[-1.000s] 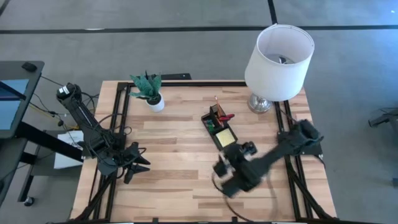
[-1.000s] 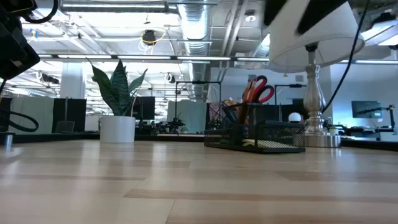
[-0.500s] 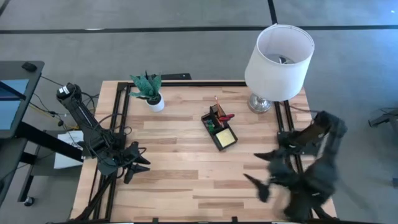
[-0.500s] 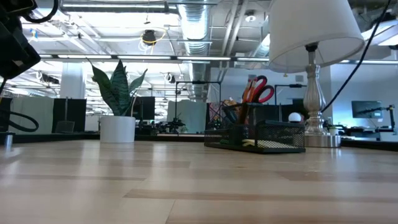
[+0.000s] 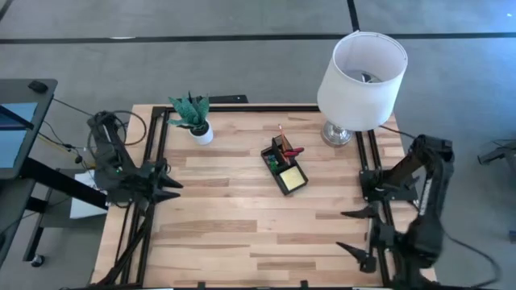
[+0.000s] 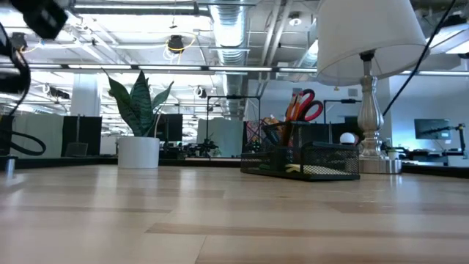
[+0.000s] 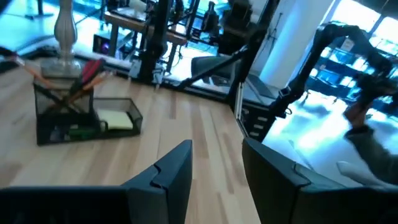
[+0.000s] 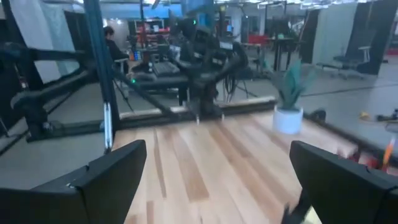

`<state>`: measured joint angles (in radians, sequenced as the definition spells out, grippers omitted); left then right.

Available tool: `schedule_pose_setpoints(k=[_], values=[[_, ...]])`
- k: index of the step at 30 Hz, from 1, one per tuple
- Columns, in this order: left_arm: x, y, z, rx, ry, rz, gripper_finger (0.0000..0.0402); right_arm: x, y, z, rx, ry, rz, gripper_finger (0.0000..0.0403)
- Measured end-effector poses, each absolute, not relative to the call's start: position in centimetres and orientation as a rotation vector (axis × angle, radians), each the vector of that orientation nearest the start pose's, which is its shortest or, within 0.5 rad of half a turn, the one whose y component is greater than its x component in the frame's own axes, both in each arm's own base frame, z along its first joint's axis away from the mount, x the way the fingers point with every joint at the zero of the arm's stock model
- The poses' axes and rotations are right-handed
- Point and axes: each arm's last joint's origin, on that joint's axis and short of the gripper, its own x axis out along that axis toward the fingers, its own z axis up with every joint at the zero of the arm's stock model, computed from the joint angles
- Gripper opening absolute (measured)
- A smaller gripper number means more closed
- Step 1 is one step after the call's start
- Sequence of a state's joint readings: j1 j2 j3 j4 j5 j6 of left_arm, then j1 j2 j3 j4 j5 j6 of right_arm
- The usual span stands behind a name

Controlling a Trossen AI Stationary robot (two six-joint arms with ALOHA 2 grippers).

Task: Pick and place office supplies into organizer
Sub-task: Return to Home Position

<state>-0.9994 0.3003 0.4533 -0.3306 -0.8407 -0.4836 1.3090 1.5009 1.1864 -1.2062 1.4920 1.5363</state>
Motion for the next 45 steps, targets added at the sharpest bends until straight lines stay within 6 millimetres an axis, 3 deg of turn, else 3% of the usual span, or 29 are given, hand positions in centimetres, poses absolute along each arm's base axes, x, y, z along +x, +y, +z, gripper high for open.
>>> schedule_pose_setpoints(k=[2, 4, 8, 11, 14, 20, 27, 39, 45], values=[[6.1, -5.6, 24.9, -0.358, 0.13, -0.134, 0.0137, 9.3, 23.4, 24.2, 0.033, 0.062, -0.261, 0.0396], [6.2, -5.7, 23.4, -0.402, 0.083, -0.149, 0.0137, 9.0, 22.2, 22.3, 0.098, 0.061, -0.261, 0.0394], [6.6, -6.4, 20.2, -0.408, -0.054, -0.208, 0.0137, 8.4, 19.0, 22.1, 0.162, 0.031, -0.272, 0.0394], [6.5, -6.4, 19.2, -0.375, -0.165, -0.253, 0.0137, 7.6, 16.3, 22.4, 0.205, 0.019, -0.267, 0.0393], [6.5, -6.4, 19.2, -0.343, -0.159, -0.325, 0.0137, 7.2, 14.7, 21.3, 0.24, 0.014, -0.267, 0.0393], [6.6, -6.0, 19.5, -0.294, -0.196, -0.31, 0.0137, 6.9, 14.0, 19.1, 0.23, 0.012, -0.264, 0.0393], [6.9, -5.7, 19.3, -0.273, -0.185, -0.259, 0.0137, 6.4, 12.2, 17.5, 0.085, 0.025, -0.268, 0.0393], [6.9, -5.7, 19.1, -0.305, -0.164, -0.268, 0.0137, 3.9, 7.7, 19.6, 0.216, 0.001, -0.119, 0.0393], [7.0, -5.6, 19.0, -0.303, -0.156, -0.224, 0.0137, 3.6, 7.3, 16.5, 0.163, 0.001, -0.093, 0.0393]])
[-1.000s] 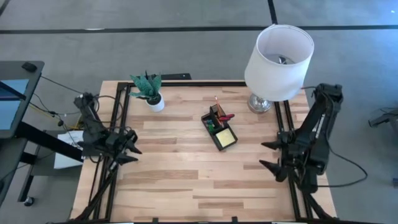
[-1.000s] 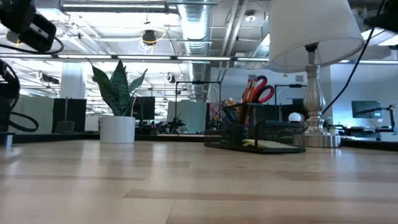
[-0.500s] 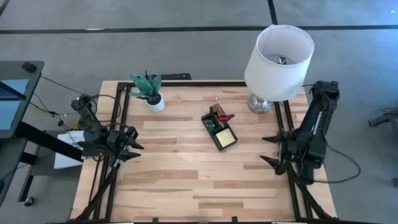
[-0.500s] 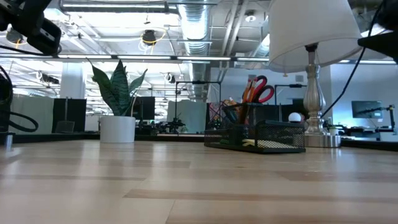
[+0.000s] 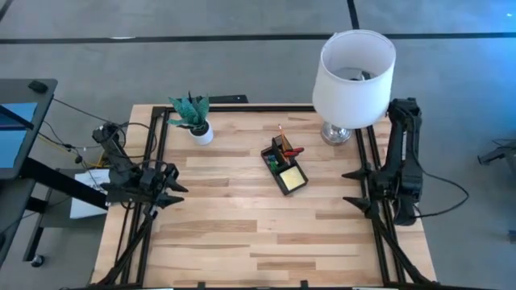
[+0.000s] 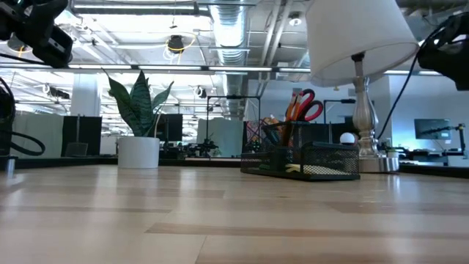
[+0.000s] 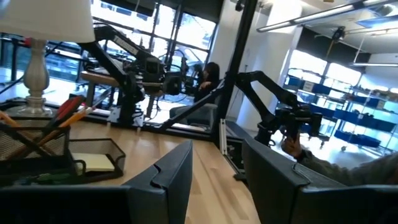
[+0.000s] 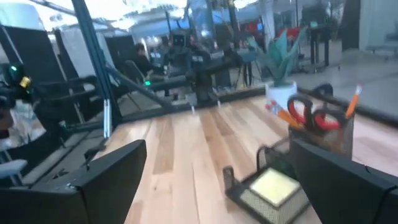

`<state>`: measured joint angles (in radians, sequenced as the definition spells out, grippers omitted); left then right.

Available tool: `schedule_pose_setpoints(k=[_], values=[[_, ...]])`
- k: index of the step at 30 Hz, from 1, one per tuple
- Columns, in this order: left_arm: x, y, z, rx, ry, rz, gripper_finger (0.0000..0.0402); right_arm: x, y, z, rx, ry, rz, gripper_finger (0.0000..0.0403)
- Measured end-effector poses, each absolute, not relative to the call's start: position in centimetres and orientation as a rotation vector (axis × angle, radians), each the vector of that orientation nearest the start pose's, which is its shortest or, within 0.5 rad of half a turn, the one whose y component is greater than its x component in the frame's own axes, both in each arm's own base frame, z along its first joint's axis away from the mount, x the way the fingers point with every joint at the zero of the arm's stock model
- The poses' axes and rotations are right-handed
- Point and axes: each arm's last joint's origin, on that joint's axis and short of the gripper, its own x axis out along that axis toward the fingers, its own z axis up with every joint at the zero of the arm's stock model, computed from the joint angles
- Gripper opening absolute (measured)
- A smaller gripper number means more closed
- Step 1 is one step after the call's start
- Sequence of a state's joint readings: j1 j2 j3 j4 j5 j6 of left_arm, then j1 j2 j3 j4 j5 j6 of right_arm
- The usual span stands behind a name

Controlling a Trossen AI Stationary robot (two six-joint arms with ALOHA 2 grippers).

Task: Pick and place office supplies into organizer
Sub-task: Return to Home Position

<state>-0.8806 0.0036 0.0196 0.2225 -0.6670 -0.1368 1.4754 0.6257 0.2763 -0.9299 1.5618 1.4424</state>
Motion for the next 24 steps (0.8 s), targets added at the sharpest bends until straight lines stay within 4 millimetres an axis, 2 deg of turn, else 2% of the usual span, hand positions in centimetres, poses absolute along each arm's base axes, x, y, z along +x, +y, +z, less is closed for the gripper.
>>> schedule_pose_setpoints(k=[8, 15, 21, 24], values=[[7.0, -5.7, 18.9, -0.303, -0.153, -0.225, 0.0137, 3.4, 7.0, 16.6, 0.143, -0.003, -0.065, 0.0393], [7.1, -5.8, 18.0, -0.208, -0.077, -0.215, 0.0137, 3.4, 7.0, 16.5, 0.152, 0.031, -0.066, 0.0393], [7.1, -5.8, 17.6, -0.193, -0.041, -0.213, 0.0137, 3.5, 7.2, 16.1, 0.171, 0.169, -0.051, 0.0393], [7.1, -5.8, 17.6, -0.192, -0.04, -0.213, 0.0137, 3.5, 7.5, 16.1, 0.238, 0.211, -0.039, 0.0394]])
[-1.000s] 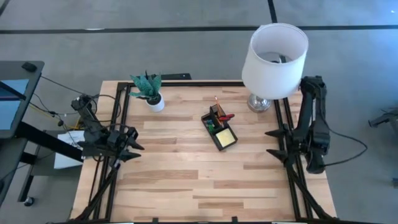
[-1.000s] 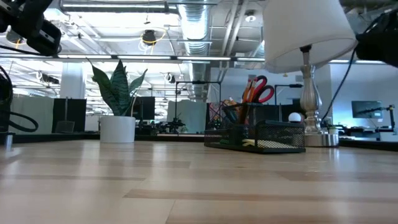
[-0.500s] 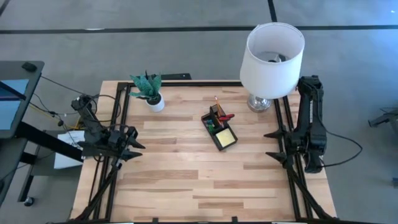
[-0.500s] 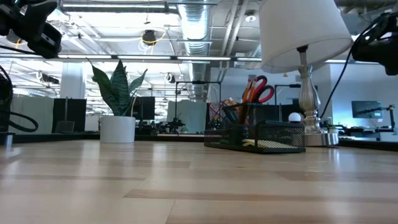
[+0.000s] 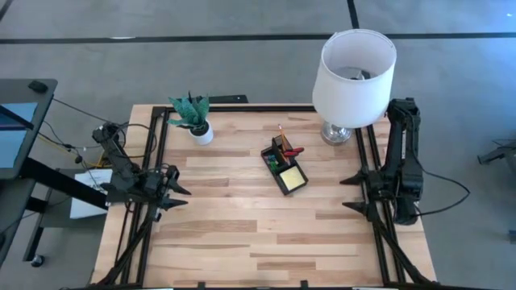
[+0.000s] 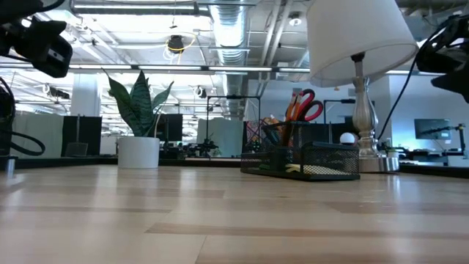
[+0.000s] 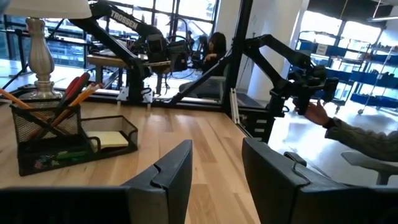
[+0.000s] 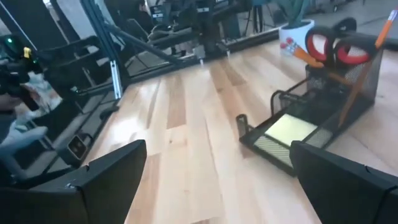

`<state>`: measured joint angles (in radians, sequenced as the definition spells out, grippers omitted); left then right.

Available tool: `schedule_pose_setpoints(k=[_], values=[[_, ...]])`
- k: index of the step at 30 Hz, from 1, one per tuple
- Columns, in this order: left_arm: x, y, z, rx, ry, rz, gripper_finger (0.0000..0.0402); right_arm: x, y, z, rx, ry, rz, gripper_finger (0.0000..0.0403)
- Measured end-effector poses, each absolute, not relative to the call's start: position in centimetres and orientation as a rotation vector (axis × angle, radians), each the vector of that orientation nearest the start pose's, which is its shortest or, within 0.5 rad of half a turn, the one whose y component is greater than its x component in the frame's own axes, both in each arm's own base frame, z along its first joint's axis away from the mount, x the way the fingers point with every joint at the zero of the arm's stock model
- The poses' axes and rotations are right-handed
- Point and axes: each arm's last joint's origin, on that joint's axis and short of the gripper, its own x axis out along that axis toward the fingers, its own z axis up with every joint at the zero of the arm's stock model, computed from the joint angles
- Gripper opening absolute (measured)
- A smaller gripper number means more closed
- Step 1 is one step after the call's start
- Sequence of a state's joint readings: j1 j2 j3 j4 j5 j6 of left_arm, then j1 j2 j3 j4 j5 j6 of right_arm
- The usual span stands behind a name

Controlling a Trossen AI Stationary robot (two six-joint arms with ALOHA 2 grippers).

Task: Pick and place office supplies into organizer
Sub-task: Return to Home Position

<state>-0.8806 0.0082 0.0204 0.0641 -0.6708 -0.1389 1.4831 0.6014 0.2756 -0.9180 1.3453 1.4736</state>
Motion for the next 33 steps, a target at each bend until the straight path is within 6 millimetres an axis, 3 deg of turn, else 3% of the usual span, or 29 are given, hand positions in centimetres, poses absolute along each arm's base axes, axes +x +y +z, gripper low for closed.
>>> schedule_pose_setpoints(k=[10, 25, 33], values=[[7.15, -5.83, 17.53, -0.19, -0.038, -0.214, 0.0137, 3.48, 7.62, 16.04, 0.266, 0.245, -0.031, 0.0393], [7.15, -5.83, 17.51, -0.189, -0.036, -0.214, 0.0137, 3.23, 7.85, 15.42, 0.272, 0.485, 0.022, 0.0393], [7.15, -5.83, 17.51, -0.188, -0.036, -0.214, 0.0137, 3.2, 7.88, 15.37, 0.272, 0.508, 0.027, 0.0393]])
